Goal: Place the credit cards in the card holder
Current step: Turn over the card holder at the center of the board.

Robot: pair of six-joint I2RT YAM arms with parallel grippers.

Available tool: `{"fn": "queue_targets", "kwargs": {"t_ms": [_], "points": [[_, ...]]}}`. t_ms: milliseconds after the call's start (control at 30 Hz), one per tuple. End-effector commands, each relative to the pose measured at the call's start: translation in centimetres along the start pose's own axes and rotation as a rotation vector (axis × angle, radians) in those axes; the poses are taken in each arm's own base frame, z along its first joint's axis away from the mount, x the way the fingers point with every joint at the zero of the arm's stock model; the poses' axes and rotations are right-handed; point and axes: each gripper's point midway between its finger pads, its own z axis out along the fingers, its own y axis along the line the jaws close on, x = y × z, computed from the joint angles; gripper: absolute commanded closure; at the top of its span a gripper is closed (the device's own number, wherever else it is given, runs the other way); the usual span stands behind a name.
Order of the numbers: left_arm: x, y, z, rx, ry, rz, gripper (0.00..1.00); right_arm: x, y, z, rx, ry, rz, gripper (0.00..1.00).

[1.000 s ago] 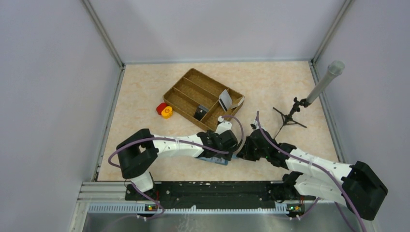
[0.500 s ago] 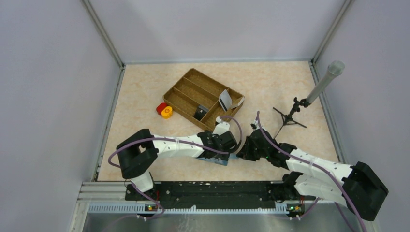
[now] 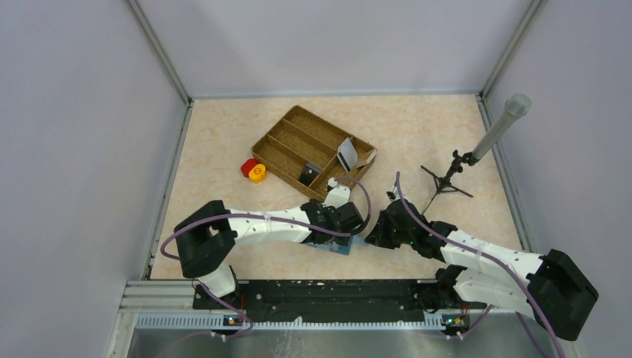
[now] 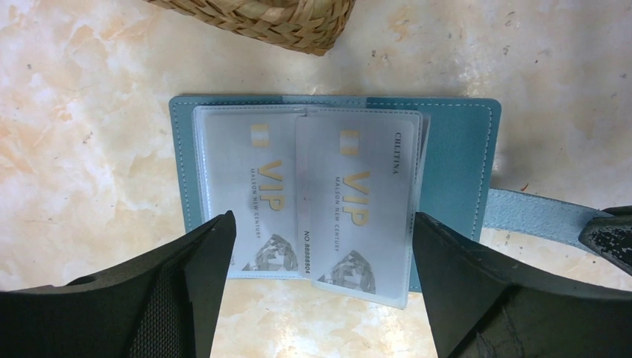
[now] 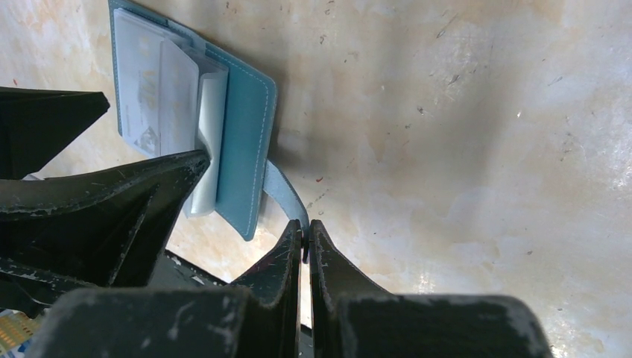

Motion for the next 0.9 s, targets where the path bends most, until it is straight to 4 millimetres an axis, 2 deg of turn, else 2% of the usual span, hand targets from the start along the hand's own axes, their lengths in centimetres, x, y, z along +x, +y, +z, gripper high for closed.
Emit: {"fn": "queue_targets", "kwargs": {"t_ms": [0, 433, 733, 867], "points": [[-1.6, 1.4, -1.4, -0.065, -0.047, -0.010, 0.09, -0.2, 0.1, 0.2, -0.002, -0.015, 0.003, 1.00], [-1.6, 3.5, -2.0, -0.157, -0.051, 0.001, 0.06, 0.0, 0.0, 0.5, 0.000, -0.006, 0.002, 1.00], [-2.1, 2.7, -3.0, -0.065, -0.074, -0.039, 0.03, 0.1, -0.2, 0.6, 0.009, -0.003, 0.004, 1.00], [-2.0, 3.2, -3.0, -0.058, -0.079, -0.056, 0.01, 0.1, -0.1, 0.6, 0.007, -0.003, 0.003, 1.00]]}}
